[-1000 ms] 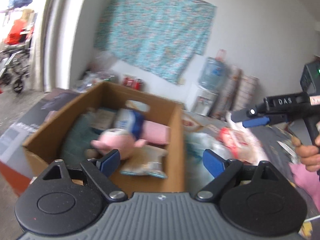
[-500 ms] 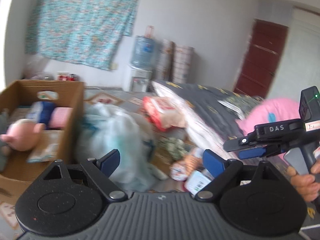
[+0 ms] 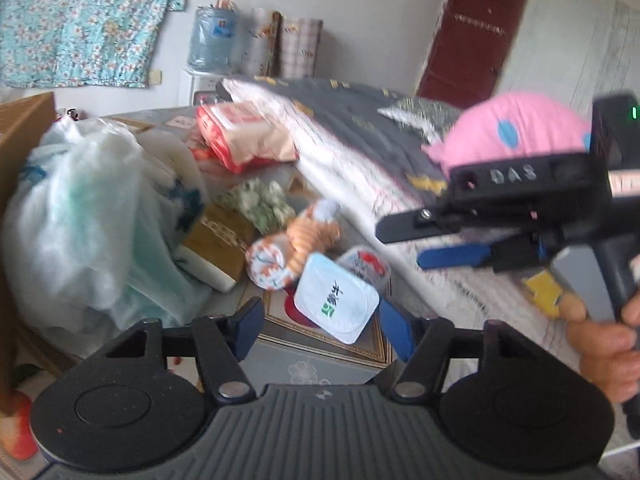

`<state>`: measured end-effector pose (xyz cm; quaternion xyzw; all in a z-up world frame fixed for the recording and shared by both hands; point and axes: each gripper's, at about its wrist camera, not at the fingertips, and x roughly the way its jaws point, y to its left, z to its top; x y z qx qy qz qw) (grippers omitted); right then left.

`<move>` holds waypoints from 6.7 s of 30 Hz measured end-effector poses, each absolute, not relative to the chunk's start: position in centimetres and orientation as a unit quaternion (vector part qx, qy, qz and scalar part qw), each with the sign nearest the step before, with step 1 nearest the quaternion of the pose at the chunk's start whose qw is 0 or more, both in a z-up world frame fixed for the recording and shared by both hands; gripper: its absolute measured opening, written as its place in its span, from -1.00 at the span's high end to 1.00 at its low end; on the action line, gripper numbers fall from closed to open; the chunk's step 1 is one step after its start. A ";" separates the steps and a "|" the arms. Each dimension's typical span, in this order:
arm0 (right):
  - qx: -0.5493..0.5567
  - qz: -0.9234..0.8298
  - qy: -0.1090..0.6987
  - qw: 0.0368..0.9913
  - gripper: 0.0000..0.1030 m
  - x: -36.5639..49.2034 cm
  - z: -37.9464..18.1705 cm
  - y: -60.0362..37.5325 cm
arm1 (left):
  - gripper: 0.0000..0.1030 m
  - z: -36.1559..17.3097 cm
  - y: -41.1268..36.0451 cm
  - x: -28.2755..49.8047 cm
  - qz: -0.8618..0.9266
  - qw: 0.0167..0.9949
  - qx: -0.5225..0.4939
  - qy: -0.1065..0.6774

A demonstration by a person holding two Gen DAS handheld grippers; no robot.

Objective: Organize soft objects
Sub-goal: 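Move the open right gripper to the white strawberry yogurt cup, then close the right gripper on the yogurt cup, then lift the yogurt cup with the right gripper over the cardboard box, then lower the yogurt cup into the box and open the right gripper, then move the open right gripper back to the orange-striped cloth on the pile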

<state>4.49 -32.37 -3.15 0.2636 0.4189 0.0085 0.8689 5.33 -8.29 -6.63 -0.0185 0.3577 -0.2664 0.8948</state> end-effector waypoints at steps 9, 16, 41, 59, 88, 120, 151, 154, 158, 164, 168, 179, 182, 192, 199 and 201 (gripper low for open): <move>0.267 -0.001 0.435 0.860 0.66 6.0 -5.6 -33.6 | 0.31 -7.9 -11.1 6.2 -0.300 0.878 -0.058 0.368; 0.304 0.014 0.435 0.847 0.66 6.0 -6.4 -34.3 | 0.43 -7.9 -11.6 6.4 -0.294 0.878 -0.078 0.371; 0.263 0.114 0.472 0.834 0.33 9.1 -5.7 -31.8 | -0.04 -4.2 -6.6 4.5 -0.254 0.905 -0.073 0.332; 0.141 0.098 0.510 0.843 -0.17 10.5 -5.5 -23.9 | -0.08 -7.6 -0.5 4.0 -0.170 0.896 -0.101 0.399; 0.364 0.171 0.481 0.779 0.29 10.8 -9.2 -30.6 | -0.29 -8.3 -7.9 6.3 -0.218 0.902 0.032 0.372; 0.275 0.328 0.416 0.803 0.44 12.7 5.8 -19.2 | -0.03 4.3 0.5 3.9 -0.109 0.958 -0.014 0.263; 0.200 0.398 0.667 0.598 0.42 28.4 -7.1 13.6 | -0.13 -1.1 25.7 11.2 0.107 0.873 -0.060 0.472; 0.219 0.396 0.680 0.578 0.42 28.5 -8.6 13.8 | -0.26 -1.0 25.9 11.2 0.113 0.877 -0.045 0.465; 0.223 0.398 0.676 0.579 0.42 28.3 -8.5 14.1 | -0.33 -0.5 26.2 11.1 0.112 0.881 -0.043 0.457; 0.209 0.401 0.660 0.600 0.37 27.6 -6.7 14.6 | -0.44 0.6 25.9 10.0 0.113 0.890 -0.040 0.439; 0.221 0.403 0.630 0.626 0.33 27.0 -4.5 12.9 | -0.44 1.6 25.2 8.9 0.116 0.899 -0.043 0.421; 0.267 0.368 0.480 0.750 -0.02 19.5 3.6 -3.6 | -0.56 5.8 17.7 4.9 0.025 0.944 -0.058 0.323; 0.267 0.321 0.455 0.786 -0.04 17.2 4.4 -10.1 | -0.59 6.3 14.3 4.5 -0.022 0.951 -0.053 0.304; 0.283 0.093 0.471 0.830 -0.07 11.8 0.3 -27.9 | -0.59 3.2 1.6 6.2 -0.164 0.939 0.017 0.302; 0.303 0.013 0.500 0.811 -0.07 13.1 -5.5 -31.5 | -0.31 -1.2 -5.5 9.4 -0.188 0.924 0.086 0.323; 0.299 0.000 0.505 0.810 -0.07 14.0 -6.3 -31.3 | -0.21 -2.2 -6.5 10.3 -0.190 0.919 0.093 0.333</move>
